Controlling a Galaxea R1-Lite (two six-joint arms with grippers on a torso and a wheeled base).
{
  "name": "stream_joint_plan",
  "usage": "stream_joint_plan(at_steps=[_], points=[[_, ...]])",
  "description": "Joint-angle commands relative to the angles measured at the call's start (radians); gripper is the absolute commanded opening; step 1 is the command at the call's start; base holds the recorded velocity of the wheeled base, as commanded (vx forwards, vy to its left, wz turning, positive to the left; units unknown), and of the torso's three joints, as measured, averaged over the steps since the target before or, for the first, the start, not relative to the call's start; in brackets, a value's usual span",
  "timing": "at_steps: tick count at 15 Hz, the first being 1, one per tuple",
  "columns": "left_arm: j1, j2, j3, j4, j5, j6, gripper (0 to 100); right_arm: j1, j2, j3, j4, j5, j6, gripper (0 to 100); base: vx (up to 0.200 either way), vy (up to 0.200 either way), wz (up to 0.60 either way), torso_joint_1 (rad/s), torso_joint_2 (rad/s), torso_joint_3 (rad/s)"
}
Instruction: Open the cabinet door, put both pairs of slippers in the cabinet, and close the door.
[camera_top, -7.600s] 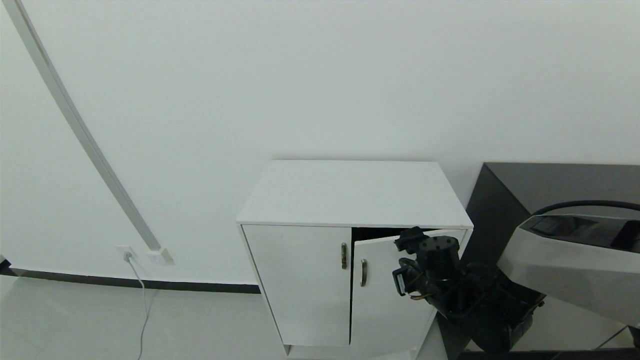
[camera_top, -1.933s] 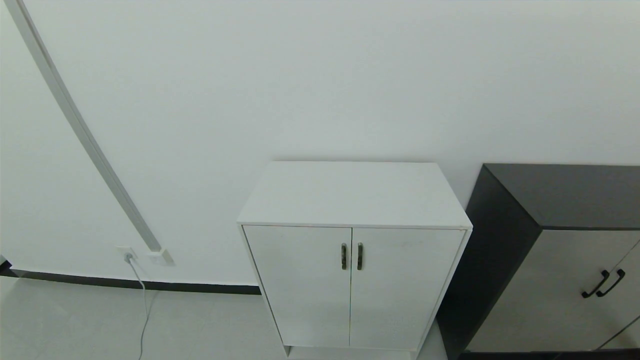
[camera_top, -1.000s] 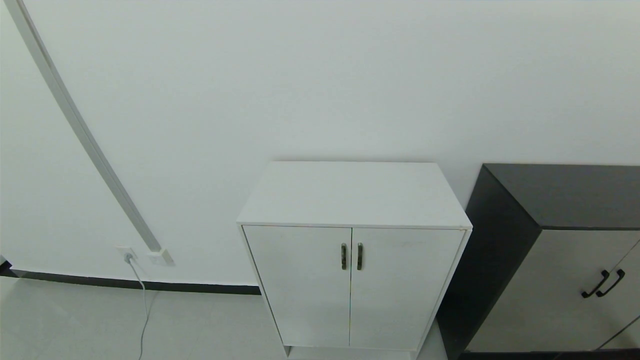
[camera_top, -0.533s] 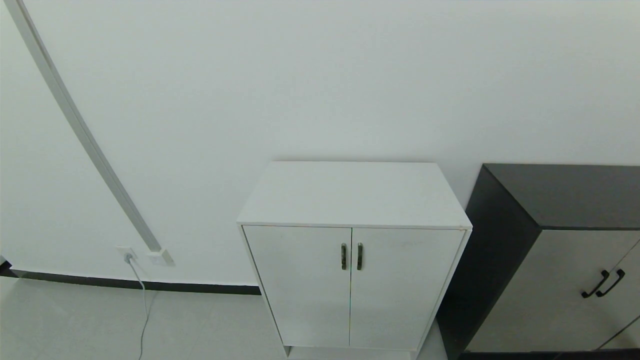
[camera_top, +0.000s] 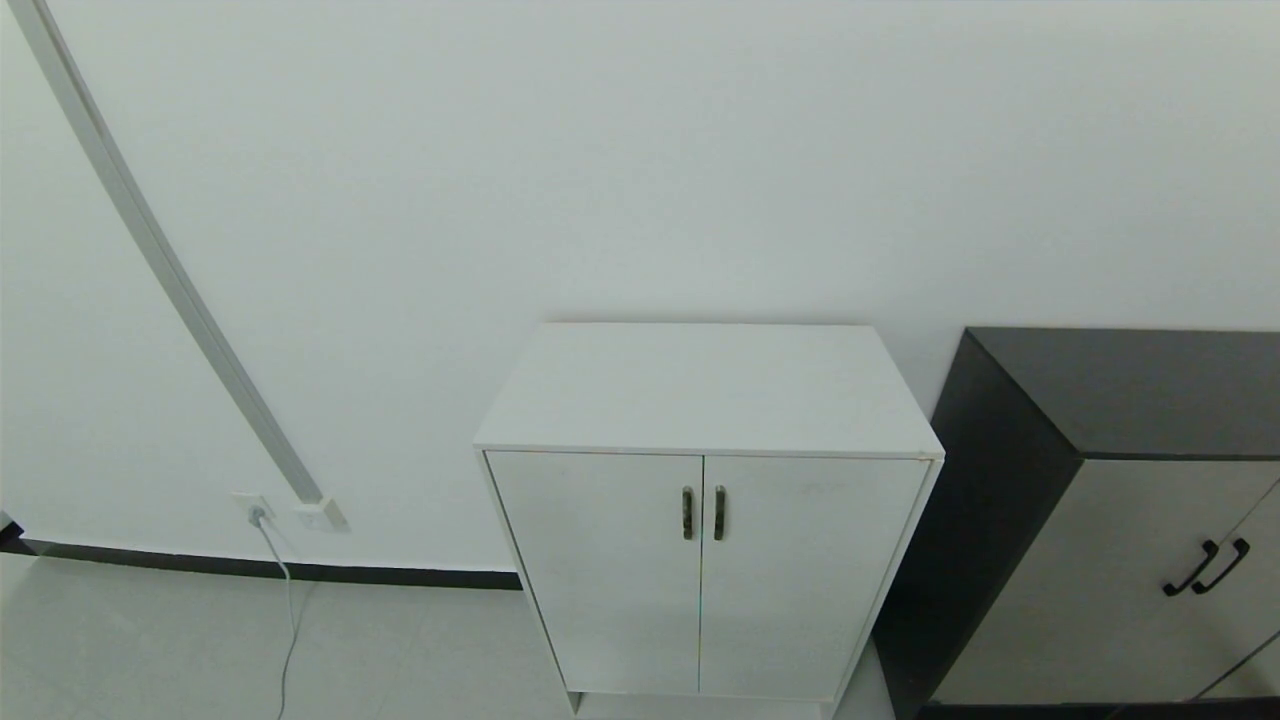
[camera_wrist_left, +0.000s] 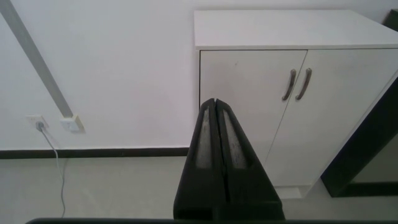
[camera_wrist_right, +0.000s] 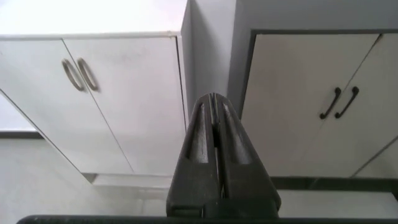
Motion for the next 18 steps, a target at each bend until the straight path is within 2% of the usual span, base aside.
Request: stream_joint_plan(at_steps=[1, 4, 18], points=[[-0.001, 0.000, 0.000, 0.000, 0.000, 0.000, 0, 0.008, -0.033, 0.000, -0.001, -0.001, 0.011, 0, 0.000, 0.000, 0.00, 0.000, 0.00, 0.000], [-0.001, 0.000, 0.000, 0.000, 0.000, 0.000, 0, 0.010, -0.031, 0.000, -0.002, -0.016, 0.044, 0, 0.000, 0.000, 0.00, 0.000, 0.00, 0.000], [0.000, 0.000, 0.000, 0.000, 0.000, 0.002, 0, 0.010, -0.033, 0.000, -0.004, -0.018, 0.048, 0, 0.000, 0.000, 0.00, 0.000, 0.00, 0.000]])
